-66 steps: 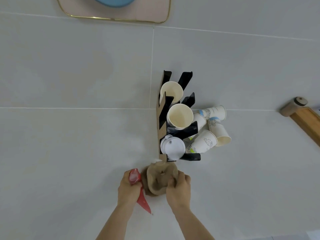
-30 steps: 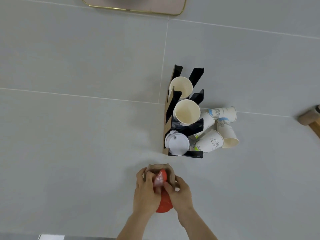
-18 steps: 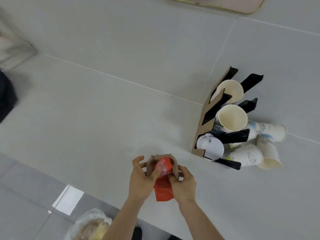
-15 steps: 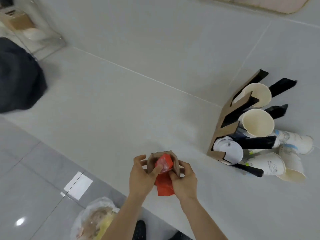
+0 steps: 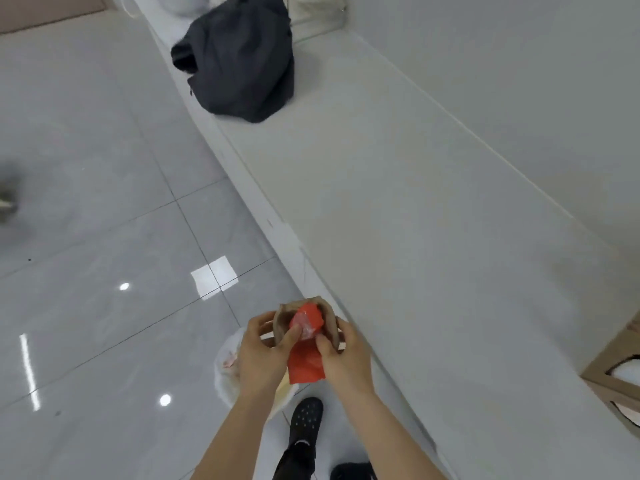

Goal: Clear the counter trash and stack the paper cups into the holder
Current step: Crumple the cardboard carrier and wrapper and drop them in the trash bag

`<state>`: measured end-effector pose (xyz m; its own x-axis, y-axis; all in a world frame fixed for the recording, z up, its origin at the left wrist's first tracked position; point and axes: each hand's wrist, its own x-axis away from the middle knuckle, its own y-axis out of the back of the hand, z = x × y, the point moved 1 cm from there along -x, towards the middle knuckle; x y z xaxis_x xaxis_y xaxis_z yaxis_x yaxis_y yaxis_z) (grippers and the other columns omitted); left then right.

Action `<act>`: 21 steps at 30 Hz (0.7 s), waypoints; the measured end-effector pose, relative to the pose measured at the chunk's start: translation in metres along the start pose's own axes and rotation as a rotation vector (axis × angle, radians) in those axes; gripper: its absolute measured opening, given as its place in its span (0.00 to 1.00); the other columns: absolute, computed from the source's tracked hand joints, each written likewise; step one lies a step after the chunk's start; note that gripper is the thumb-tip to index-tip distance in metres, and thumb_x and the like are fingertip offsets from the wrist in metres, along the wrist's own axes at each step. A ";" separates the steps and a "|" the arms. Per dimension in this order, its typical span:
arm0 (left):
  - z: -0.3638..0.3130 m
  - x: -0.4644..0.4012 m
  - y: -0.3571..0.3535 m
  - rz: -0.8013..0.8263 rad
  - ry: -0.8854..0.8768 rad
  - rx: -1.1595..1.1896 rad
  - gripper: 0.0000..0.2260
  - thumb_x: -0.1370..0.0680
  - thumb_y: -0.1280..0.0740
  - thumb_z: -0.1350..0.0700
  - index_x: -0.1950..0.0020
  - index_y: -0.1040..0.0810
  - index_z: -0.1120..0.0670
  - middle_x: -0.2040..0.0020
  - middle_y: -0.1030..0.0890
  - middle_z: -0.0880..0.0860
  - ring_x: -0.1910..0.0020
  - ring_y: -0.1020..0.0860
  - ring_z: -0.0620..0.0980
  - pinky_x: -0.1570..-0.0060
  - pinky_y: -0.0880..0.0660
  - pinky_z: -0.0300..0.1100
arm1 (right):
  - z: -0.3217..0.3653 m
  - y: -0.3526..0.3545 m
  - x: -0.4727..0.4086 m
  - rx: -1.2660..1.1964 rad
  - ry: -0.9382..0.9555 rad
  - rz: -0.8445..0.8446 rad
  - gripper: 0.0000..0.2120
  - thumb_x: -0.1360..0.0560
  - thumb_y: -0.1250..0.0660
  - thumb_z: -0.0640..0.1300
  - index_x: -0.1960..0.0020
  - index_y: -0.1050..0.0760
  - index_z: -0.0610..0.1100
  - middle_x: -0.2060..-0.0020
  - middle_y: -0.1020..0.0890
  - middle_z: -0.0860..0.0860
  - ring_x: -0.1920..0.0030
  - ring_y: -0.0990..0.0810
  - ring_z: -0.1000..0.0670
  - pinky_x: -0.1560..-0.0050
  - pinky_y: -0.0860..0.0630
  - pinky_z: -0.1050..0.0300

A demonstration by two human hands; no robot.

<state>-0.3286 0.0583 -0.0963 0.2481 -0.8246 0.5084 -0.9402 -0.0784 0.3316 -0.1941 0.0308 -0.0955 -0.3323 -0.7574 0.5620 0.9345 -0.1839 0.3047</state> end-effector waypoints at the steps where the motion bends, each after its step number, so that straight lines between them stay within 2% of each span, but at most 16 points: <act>1: 0.011 -0.005 0.009 -0.023 0.021 -0.007 0.23 0.29 0.22 0.47 0.38 0.25 0.47 0.46 0.18 0.43 0.50 0.17 0.47 0.51 0.20 0.46 | -0.006 -0.014 -0.001 0.024 -0.024 0.044 0.12 0.23 0.33 0.44 0.48 0.25 0.62 0.49 0.18 0.55 0.48 0.18 0.50 0.44 0.18 0.51; 3: 0.035 -0.015 0.022 -0.060 0.075 -0.016 0.24 0.28 0.22 0.49 0.36 0.27 0.48 0.45 0.19 0.46 0.48 0.18 0.50 0.52 0.22 0.43 | -0.019 -0.038 -0.003 0.070 -0.082 0.108 0.11 0.22 0.33 0.44 0.43 0.27 0.57 0.51 0.20 0.57 0.50 0.19 0.52 0.51 0.21 0.61; 5: 0.063 -0.024 0.029 -0.076 0.140 -0.033 0.24 0.28 0.23 0.50 0.36 0.28 0.50 0.45 0.20 0.46 0.46 0.19 0.51 0.47 0.22 0.48 | -0.038 -0.059 -0.004 0.085 -0.148 0.160 0.12 0.21 0.33 0.45 0.40 0.30 0.55 0.54 0.23 0.61 0.52 0.20 0.55 0.58 0.26 0.67; 6: 0.078 -0.029 0.031 -0.077 0.171 -0.049 0.23 0.27 0.23 0.50 0.36 0.28 0.50 0.45 0.20 0.45 0.45 0.19 0.52 0.44 0.22 0.51 | -0.046 -0.069 -0.006 0.095 -0.182 0.183 0.13 0.21 0.33 0.45 0.39 0.30 0.54 0.54 0.23 0.62 0.53 0.20 0.56 0.58 0.25 0.66; 10: 0.123 -0.044 0.037 -0.096 0.283 -0.083 0.22 0.26 0.26 0.45 0.37 0.28 0.50 0.48 0.21 0.40 0.44 0.19 0.52 0.41 0.23 0.52 | -0.078 -0.102 -0.015 0.132 -0.326 0.244 0.15 0.22 0.32 0.47 0.37 0.29 0.53 0.49 0.20 0.57 0.48 0.18 0.52 0.44 0.18 0.52; 12: 0.140 -0.054 0.038 -0.104 0.306 -0.112 0.23 0.25 0.27 0.45 0.36 0.29 0.51 0.47 0.21 0.43 0.44 0.20 0.52 0.42 0.23 0.51 | -0.089 -0.115 -0.023 0.168 -0.353 0.269 0.15 0.22 0.32 0.48 0.37 0.29 0.53 0.47 0.19 0.54 0.45 0.18 0.51 0.39 0.19 0.48; 14: 0.152 -0.065 0.040 -0.105 0.323 -0.135 0.23 0.24 0.28 0.46 0.33 0.31 0.52 0.44 0.21 0.46 0.44 0.20 0.54 0.43 0.24 0.50 | -0.096 -0.128 -0.031 0.203 -0.365 0.322 0.19 0.24 0.32 0.52 0.34 0.29 0.53 0.45 0.19 0.54 0.43 0.18 0.50 0.37 0.20 0.47; 17: 0.166 -0.080 0.045 -0.105 0.340 -0.197 0.27 0.22 0.32 0.43 0.27 0.35 0.51 0.38 0.23 0.50 0.38 0.21 0.57 0.42 0.24 0.53 | -0.104 -0.142 -0.043 0.266 -0.365 0.411 0.29 0.25 0.34 0.58 0.26 0.34 0.57 0.31 0.24 0.54 0.35 0.21 0.47 0.32 0.23 0.45; 18: 0.170 -0.084 0.048 -0.111 0.350 -0.225 0.29 0.22 0.33 0.43 0.25 0.37 0.51 0.34 0.24 0.52 0.37 0.22 0.58 0.42 0.24 0.53 | -0.104 -0.145 -0.046 0.312 -0.339 0.418 0.29 0.24 0.34 0.57 0.24 0.37 0.57 0.30 0.27 0.55 0.33 0.23 0.46 0.31 0.24 0.45; 21: 0.173 -0.092 0.059 -0.135 0.362 -0.279 0.28 0.20 0.35 0.47 0.22 0.39 0.52 0.27 0.29 0.55 0.33 0.25 0.59 0.38 0.26 0.54 | -0.098 -0.140 -0.051 0.485 -0.257 0.377 0.30 0.20 0.36 0.51 0.20 0.41 0.53 0.26 0.31 0.49 0.29 0.27 0.45 0.29 0.27 0.48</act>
<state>-0.4476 0.0323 -0.2607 0.4761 -0.5649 0.6740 -0.8076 0.0225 0.5893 -0.2958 0.0335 -0.2425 -0.0698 -0.5299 0.8452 0.8494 0.4127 0.3289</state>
